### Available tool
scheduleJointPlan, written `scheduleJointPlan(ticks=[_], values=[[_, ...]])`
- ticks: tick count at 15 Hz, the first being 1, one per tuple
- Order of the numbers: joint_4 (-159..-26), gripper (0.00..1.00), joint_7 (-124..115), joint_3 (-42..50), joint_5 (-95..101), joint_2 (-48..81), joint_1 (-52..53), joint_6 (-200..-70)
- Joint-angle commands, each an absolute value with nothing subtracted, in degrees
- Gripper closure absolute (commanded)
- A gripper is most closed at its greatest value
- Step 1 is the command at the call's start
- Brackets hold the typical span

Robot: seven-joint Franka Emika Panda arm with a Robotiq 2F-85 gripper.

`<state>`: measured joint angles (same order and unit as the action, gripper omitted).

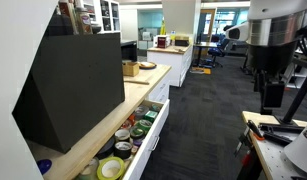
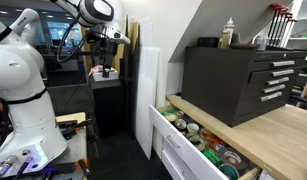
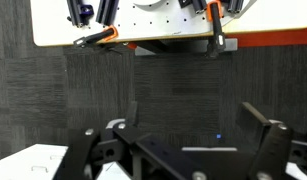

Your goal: Close the top drawer

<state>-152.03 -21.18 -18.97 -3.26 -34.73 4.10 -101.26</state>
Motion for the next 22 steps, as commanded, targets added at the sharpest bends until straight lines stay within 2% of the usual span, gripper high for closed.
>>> scheduleJointPlan(ticks=[1,8,22], values=[[-152.35,0.00,-21.93,-17.59,-2.53,-34.77,5.60,-102.23],[-153.50,0.00,-22.17,-17.32,-0.63,-33.05,4.55,-107.04],[-155.10,0.00,-13.02,-10.41,14.79,-18.76,1.91,-129.89]])
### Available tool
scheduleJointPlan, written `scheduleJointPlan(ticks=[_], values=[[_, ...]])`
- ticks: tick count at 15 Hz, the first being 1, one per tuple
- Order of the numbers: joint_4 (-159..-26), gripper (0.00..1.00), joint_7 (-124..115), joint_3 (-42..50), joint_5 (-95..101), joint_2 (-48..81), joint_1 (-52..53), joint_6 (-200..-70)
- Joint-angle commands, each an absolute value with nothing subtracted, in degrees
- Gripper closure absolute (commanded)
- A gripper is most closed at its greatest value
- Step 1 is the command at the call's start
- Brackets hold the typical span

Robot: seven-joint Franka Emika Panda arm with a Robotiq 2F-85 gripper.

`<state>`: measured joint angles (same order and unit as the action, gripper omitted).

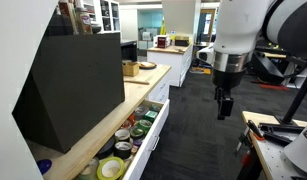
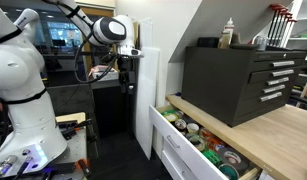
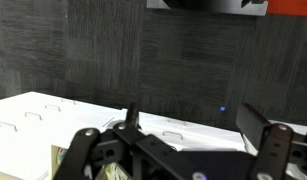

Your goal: Close the top drawer

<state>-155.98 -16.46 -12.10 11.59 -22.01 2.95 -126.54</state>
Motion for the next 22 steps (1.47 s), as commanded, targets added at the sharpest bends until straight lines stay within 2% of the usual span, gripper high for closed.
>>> scheduleJointPlan(ticks=[1,13,22], values=[[-154.82,0.00,-12.24,-9.99,15.99,-17.87,1.71,-130.69],[-153.82,0.00,-8.84,-8.27,16.00,-15.59,2.40,-130.73],[-151.69,0.00,-16.49,-5.88,26.20,-4.73,-3.02,-141.37]])
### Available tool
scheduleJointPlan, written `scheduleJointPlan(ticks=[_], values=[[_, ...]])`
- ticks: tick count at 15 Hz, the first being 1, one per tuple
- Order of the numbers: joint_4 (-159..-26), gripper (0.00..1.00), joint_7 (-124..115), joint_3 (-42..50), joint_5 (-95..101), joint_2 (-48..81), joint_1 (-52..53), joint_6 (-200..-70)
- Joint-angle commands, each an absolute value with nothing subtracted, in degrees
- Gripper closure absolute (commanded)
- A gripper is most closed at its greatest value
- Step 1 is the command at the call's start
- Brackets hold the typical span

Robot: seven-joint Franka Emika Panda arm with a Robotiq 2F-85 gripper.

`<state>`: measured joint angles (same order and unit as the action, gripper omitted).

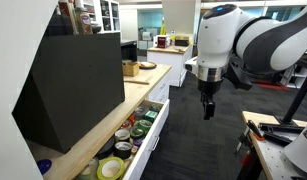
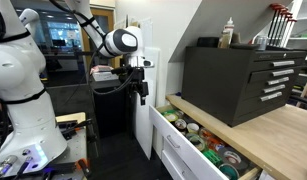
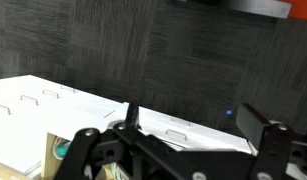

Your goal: Close the top drawer

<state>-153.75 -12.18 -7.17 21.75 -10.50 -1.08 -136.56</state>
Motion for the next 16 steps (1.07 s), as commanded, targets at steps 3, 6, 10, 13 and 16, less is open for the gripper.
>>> scheduleJointPlan(ticks=[3,6,10,13,16], values=[[-149.34,0.00,-19.66,-3.78,30.10,1.30,-3.87,-146.11],[-146.67,0.00,-20.65,-0.97,30.73,6.23,-2.97,-150.05],[-142.99,0.00,-20.29,2.84,30.23,11.96,-1.68,-155.63],[-141.13,0.00,-19.23,5.11,28.64,15.23,-0.50,-159.34],[-140.49,0.00,-18.32,6.68,27.92,15.99,1.53,-160.79]])
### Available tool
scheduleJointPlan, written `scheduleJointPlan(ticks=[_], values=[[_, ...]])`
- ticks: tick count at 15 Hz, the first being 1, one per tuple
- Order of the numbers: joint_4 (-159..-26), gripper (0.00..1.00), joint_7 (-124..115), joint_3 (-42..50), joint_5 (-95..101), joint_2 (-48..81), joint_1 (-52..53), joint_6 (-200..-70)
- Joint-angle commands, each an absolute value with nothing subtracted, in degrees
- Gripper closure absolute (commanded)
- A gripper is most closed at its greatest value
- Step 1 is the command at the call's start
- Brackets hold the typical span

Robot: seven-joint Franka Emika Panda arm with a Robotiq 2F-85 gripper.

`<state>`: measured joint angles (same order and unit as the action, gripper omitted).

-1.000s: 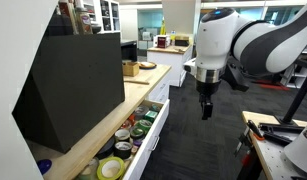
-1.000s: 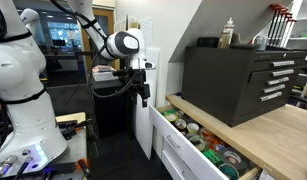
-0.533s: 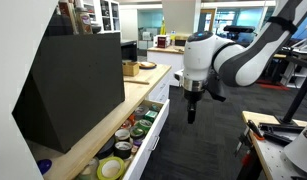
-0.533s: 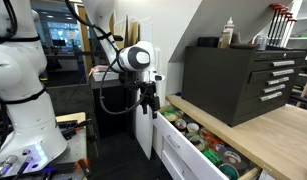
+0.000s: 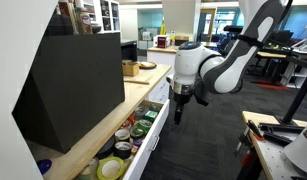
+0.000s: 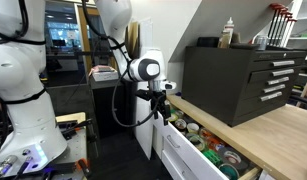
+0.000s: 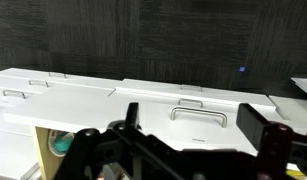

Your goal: Close the top drawer

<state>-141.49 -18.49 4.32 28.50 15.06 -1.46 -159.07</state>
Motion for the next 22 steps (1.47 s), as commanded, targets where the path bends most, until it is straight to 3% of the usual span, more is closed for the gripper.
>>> scheduleJointPlan(ticks=[1,13,22], values=[[-141.14,0.00,-17.24,6.87,26.88,15.61,1.39,-159.69],[-140.50,0.00,-18.40,7.82,27.29,16.37,2.96,-160.53],[-139.61,0.00,-13.55,3.25,8.38,26.37,0.70,-174.72]])
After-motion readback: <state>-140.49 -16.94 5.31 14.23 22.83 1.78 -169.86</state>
